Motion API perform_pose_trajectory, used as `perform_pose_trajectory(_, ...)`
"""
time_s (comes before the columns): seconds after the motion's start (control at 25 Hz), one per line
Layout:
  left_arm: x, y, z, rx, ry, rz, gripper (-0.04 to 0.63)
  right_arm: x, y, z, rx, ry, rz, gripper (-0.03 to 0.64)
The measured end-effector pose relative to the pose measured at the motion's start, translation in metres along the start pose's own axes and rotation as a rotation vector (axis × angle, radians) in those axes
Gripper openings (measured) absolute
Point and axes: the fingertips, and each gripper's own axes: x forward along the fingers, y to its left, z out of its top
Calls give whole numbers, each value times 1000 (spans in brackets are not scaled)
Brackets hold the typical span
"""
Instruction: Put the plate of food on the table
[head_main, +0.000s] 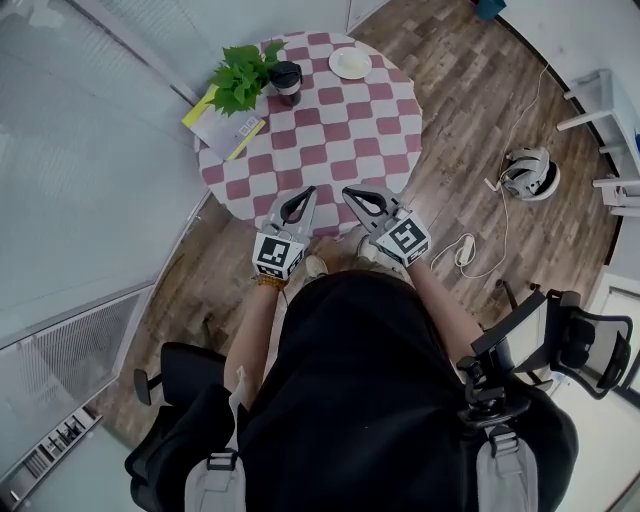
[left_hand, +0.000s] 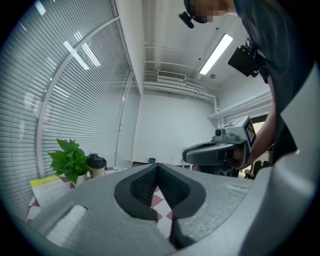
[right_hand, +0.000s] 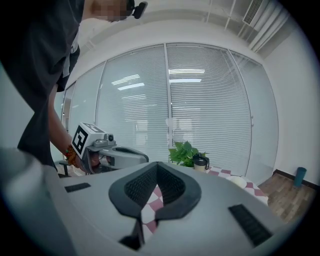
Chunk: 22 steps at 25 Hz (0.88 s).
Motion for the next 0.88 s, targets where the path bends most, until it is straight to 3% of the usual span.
perform_pose_trajectory(0.88, -13, 2, -12, -21, 20, -6, 3, 8, 11, -4, 12, 20, 4, 9)
